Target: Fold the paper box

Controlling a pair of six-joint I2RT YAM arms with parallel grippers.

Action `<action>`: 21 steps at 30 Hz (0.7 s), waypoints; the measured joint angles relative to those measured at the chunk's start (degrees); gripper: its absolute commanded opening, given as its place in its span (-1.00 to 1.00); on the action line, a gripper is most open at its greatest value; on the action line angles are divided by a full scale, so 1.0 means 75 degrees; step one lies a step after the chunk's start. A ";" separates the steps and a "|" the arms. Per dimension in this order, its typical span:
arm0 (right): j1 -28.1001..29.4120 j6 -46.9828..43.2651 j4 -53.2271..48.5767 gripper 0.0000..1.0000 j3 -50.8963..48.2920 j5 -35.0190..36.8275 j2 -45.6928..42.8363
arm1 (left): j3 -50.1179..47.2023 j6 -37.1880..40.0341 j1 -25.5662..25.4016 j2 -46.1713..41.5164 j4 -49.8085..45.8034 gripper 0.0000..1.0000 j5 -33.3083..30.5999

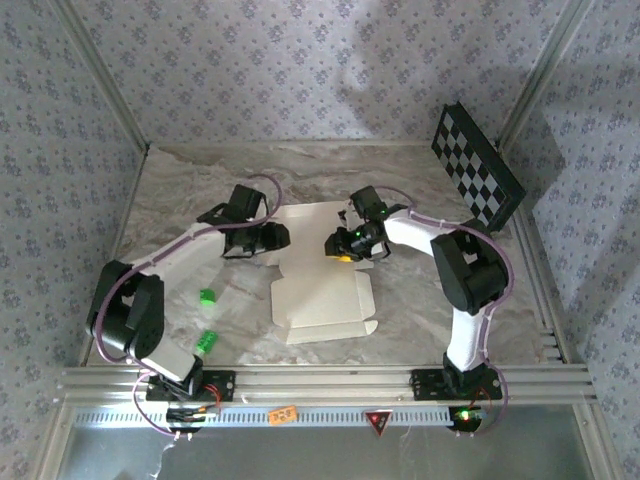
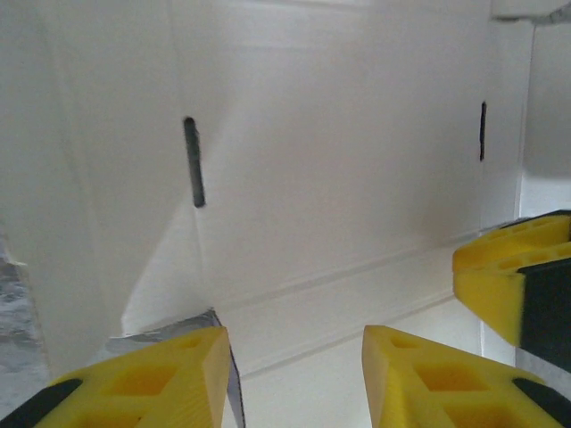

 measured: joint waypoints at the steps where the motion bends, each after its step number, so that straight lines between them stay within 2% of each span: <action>1: 0.0000 0.0000 0.0047 -0.25 -0.0073 0.0000 0.0009 | -0.0006 0.0047 0.0076 -0.0055 -0.0006 -0.08 0.0003; 7: -0.0003 0.0017 0.0236 -0.24 -0.0615 -0.0017 -0.0020 | -0.0023 0.0364 0.0443 -0.0192 -0.0210 -0.06 -0.0020; 16: 0.0000 0.0052 0.0175 -0.22 -0.0720 0.0251 -0.0321 | 0.0003 0.0836 0.0714 -0.0187 -0.0571 -0.04 -0.0085; 21: 0.0000 0.0058 -0.0023 -0.22 -0.0466 0.0356 -0.0382 | 0.0592 0.0970 0.0903 0.0152 -0.0766 -0.04 -0.0026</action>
